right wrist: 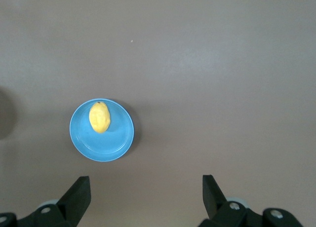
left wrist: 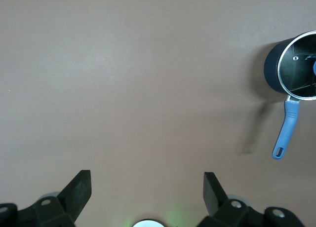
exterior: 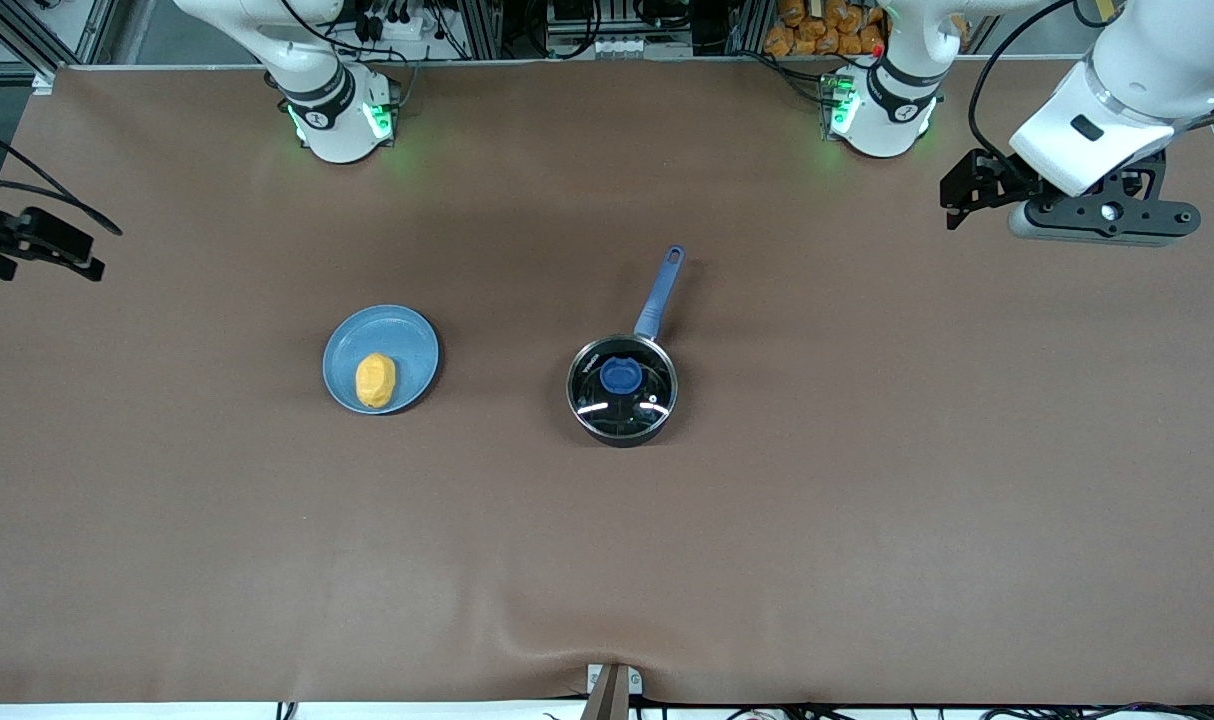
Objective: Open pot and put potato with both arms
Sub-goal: 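Reach the right gripper to the potato while the left gripper reaches the lid knob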
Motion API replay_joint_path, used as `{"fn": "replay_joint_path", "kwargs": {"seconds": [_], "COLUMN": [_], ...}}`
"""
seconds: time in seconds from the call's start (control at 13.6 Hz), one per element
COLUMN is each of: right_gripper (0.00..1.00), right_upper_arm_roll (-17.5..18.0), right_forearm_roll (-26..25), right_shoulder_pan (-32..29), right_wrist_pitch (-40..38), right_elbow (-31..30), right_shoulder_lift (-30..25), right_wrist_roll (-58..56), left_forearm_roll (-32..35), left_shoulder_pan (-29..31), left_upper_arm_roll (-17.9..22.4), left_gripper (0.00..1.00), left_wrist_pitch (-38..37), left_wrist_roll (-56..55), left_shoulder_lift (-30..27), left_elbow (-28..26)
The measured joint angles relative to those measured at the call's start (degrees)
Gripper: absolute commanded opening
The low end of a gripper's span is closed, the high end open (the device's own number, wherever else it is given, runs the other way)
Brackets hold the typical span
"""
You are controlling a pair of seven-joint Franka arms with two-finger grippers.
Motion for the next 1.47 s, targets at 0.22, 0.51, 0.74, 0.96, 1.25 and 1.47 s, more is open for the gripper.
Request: {"fn": "replay_joint_path", "kwargs": {"seconds": [0.22,0.51,0.74,0.96,1.25,1.47], "right_gripper": [1.00,1.00,1.00,1.00,1.00,1.00], "right_upper_arm_roll": [0.1,0.4,0.4,0.5,0.5,0.5], "right_forearm_roll": [0.1,0.1,0.2,1.9,3.3,3.4], "right_shoulder_pan": [2.2,7.1,9.5,10.7,12.1,13.5], "right_wrist_pitch": [1.9,7.5,9.8,14.3,19.1,22.8], "right_elbow": [-2.0,-7.0,-8.5,-8.5,-8.5,-8.9], "right_shoulder_lift": [2.0,5.1,9.5,13.7,17.8,19.1], "right_wrist_roll": [2.3,7.3,8.0,8.1,8.1,8.1], "left_forearm_roll": [0.0,0.0,0.0,0.0,0.0,0.0], "left_shoulder_pan": [0.0,-0.6,-1.2,-2.6,-7.1,-12.4], "left_upper_arm_roll": [0.0,-0.2,-1.8,-3.1,-3.4,-3.4], "left_gripper": [1.00,1.00,1.00,1.00,1.00,1.00], "left_wrist_pitch": [0.0,1.2,2.2,2.3,3.0,5.3], "left_wrist_roll": [0.0,0.0,0.0,-0.3,-9.8,-20.6], "left_shoulder_lift": [0.3,2.1,4.2,6.5,11.8,18.1], "left_elbow": [0.0,-0.1,-0.1,-0.1,1.5,5.8]}}
